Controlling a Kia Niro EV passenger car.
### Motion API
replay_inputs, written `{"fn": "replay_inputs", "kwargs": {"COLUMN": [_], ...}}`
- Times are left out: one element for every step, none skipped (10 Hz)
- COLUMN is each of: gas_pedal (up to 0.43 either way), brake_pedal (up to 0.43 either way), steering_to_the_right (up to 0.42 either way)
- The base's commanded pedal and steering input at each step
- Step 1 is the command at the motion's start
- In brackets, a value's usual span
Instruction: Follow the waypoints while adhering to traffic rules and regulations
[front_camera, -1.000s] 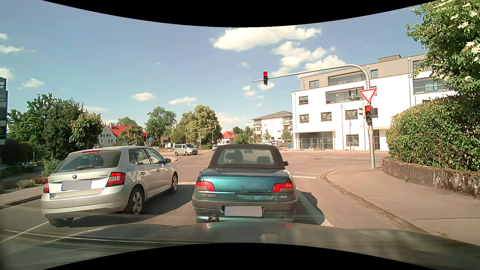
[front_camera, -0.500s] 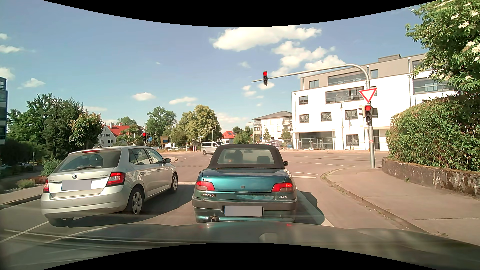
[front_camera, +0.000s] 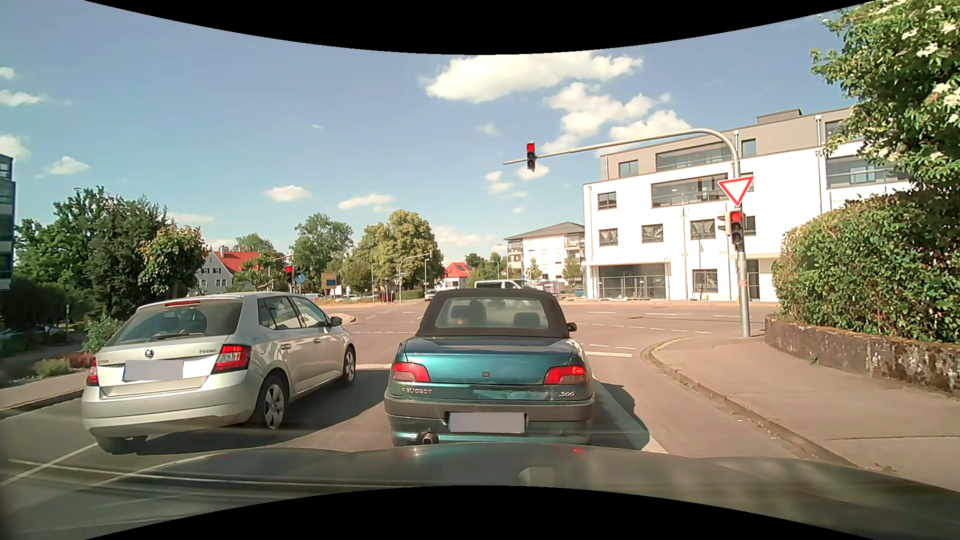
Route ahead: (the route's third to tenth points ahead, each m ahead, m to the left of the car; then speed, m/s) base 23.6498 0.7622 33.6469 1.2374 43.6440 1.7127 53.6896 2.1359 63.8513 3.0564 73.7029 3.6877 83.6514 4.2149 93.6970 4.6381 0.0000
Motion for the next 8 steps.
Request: {"fn": "replay_inputs", "kwargs": {"gas_pedal": [0.000,0.000,0.000,0.000,0.000,0.000,0.000,0.000], "brake_pedal": [0.634,0.634,0.634,0.634,0.634,0.634,0.634,0.634], "steering_to_the_right": [0.003,0.004,0.004,0.004,0.003,0.004,0.003,0.004]}}
